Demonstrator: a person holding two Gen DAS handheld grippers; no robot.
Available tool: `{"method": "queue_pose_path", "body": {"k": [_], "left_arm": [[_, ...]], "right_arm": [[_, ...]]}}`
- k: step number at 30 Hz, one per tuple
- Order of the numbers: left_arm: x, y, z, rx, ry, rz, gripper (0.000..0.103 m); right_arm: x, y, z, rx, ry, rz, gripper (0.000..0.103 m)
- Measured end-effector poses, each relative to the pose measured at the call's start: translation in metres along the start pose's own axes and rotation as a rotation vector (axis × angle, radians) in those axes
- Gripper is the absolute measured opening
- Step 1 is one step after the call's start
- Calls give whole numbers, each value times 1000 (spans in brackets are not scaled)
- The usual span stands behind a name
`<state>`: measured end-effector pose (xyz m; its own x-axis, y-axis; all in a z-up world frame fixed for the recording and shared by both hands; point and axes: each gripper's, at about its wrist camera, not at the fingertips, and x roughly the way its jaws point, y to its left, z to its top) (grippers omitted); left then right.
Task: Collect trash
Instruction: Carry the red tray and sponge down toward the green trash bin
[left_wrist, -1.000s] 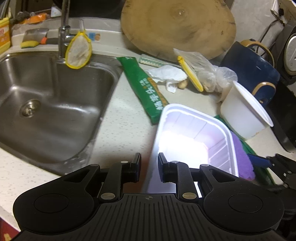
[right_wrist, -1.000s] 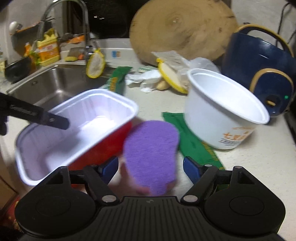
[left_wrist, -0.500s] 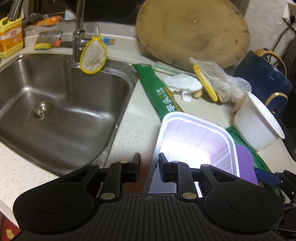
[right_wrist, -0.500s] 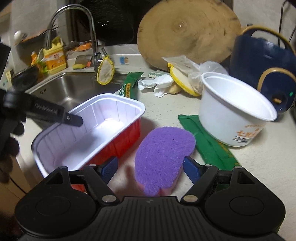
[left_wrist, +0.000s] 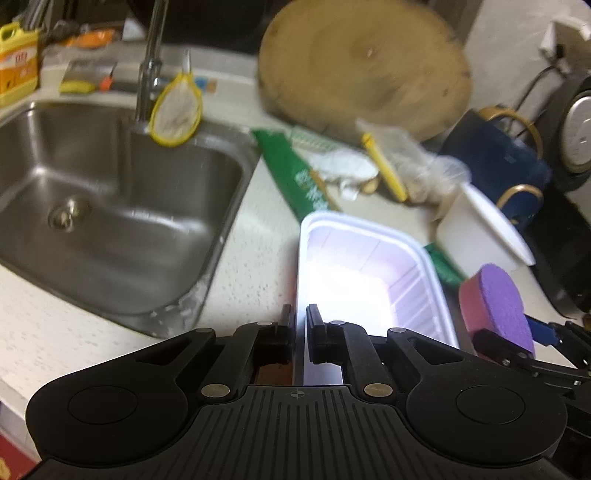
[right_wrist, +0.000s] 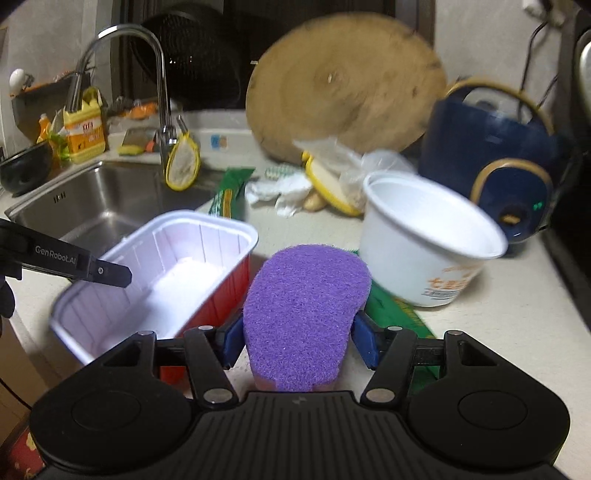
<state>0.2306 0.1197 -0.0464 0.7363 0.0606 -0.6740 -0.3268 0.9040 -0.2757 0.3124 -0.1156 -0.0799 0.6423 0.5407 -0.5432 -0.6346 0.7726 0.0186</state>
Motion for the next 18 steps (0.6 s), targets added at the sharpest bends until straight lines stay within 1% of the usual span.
{"method": "queue_pose_path", "body": {"k": [2,4,8,9,11,13,14,15,16,18], "left_arm": [[-19,8,-1,3,-30,-23,10],[-41,19,-6,1,-52,-64,10],[-80,46,-22,-3,-66,-119,10],[-86,53,-26,-11,-64,-135,10],[-92,61,-28,-34,-60,-199,9],[-92,60,-25,-65,-53,-264,10],[-92,57,-21,-59,-58,-283,11],[-90,50,-16,-32,-76,-285,11],[-88,43,-10,5,-97,-270,12],[-78,26,0,93,-113,-221,16]], "right_arm": [[-20,7,-2,9,-23,-8,60],[-40,17,-6,14,-45,-23,60],[-79,44,-23,31,-70,-56,60],[-88,52,-30,27,-74,-70,60],[-100,68,-43,26,-68,-93,60],[-105,79,-53,39,-38,-106,60],[-106,84,-57,37,-26,-108,60],[-108,89,-61,28,-24,-112,60],[-109,93,-63,15,-25,-121,60],[-109,95,-64,5,-26,-132,60]]}}
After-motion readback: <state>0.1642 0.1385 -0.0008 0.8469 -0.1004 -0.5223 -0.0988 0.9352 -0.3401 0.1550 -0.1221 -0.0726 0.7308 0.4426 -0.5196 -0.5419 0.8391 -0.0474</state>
